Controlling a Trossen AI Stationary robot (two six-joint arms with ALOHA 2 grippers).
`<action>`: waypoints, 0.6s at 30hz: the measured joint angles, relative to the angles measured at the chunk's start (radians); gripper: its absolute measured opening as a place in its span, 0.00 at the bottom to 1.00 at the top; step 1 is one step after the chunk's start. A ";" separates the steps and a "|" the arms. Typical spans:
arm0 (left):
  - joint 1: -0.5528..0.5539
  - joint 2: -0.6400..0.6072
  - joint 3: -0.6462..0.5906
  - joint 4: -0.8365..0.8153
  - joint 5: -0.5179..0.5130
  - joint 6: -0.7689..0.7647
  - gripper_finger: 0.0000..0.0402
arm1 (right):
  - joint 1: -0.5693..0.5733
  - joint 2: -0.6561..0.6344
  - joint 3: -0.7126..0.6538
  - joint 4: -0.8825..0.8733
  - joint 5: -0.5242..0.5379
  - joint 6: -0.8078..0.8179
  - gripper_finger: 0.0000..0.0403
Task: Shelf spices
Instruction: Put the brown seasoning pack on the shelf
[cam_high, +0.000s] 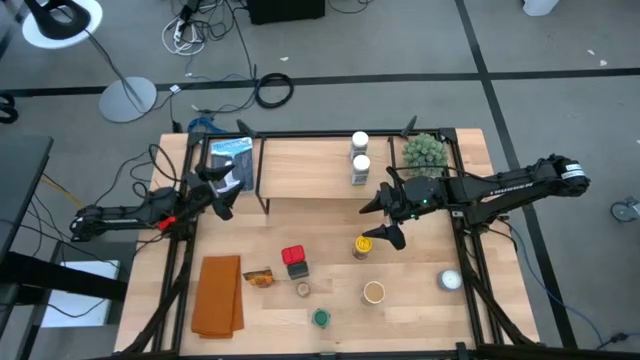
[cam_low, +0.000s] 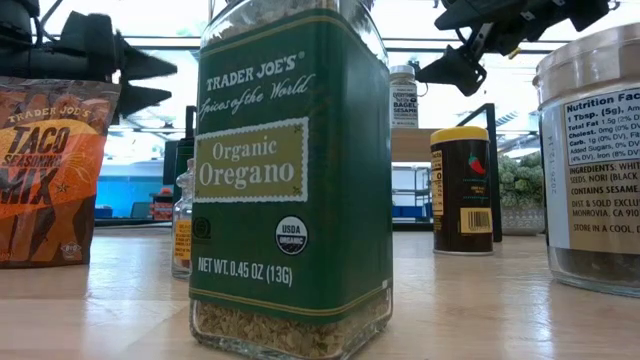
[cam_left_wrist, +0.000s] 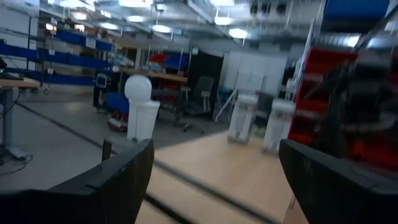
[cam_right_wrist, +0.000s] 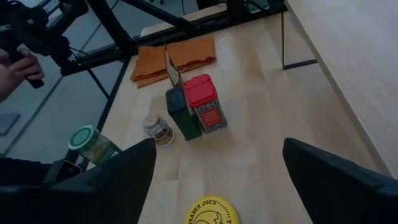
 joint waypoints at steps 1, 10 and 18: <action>0.000 0.000 0.000 0.016 0.000 -0.006 0.87 | 0.000 0.000 0.000 0.000 0.000 0.006 0.86; 0.001 0.000 0.000 0.195 -0.061 -0.030 0.87 | 0.000 0.000 0.000 0.006 0.002 0.009 0.86; 0.001 0.000 0.000 0.245 -0.108 -0.024 0.87 | 0.000 0.000 0.000 0.007 0.081 0.008 0.86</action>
